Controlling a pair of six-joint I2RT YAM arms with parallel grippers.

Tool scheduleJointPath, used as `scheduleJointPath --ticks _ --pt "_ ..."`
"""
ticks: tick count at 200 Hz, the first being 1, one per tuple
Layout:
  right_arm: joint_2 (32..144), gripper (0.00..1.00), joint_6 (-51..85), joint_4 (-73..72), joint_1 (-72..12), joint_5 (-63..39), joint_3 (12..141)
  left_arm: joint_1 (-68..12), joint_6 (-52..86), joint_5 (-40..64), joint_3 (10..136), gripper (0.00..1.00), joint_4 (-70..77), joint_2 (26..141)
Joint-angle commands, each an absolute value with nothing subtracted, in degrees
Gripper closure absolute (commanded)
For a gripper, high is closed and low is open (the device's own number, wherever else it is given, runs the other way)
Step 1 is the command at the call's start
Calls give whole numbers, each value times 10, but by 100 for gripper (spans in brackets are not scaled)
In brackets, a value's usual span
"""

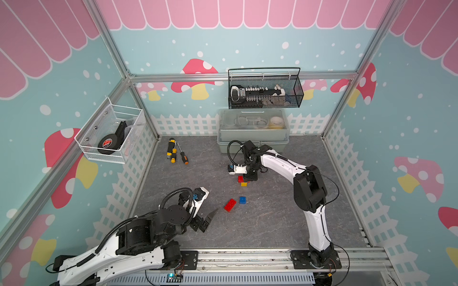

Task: Assemble the letter f with lego
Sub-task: Assemble the lego brick with the lego brick.

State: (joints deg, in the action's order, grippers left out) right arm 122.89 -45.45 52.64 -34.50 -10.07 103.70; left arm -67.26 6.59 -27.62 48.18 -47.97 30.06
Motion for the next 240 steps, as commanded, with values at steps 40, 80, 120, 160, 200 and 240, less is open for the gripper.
scheduleJointPath --ticks 40,80,120,160,200,240 --pt "1249 79 -457 554 -341 -89 1038 -675 56 -278 493 1 -491 300" --pt "1259 80 -449 545 -342 -74 1028 -675 55 -277 493 1 -491 300" --pt "1259 80 -440 534 -344 -52 1013 -676 55 -277 493 1 -492 301" --pt "1255 80 -437 530 -347 -40 1012 -675 55 -277 493 1 -491 301" --pt "1262 80 -434 531 -348 -45 1016 -675 55 -277 493 1 -491 301" --pt "1270 80 -430 533 -348 -44 1015 -675 55 -277 493 1 -491 300"
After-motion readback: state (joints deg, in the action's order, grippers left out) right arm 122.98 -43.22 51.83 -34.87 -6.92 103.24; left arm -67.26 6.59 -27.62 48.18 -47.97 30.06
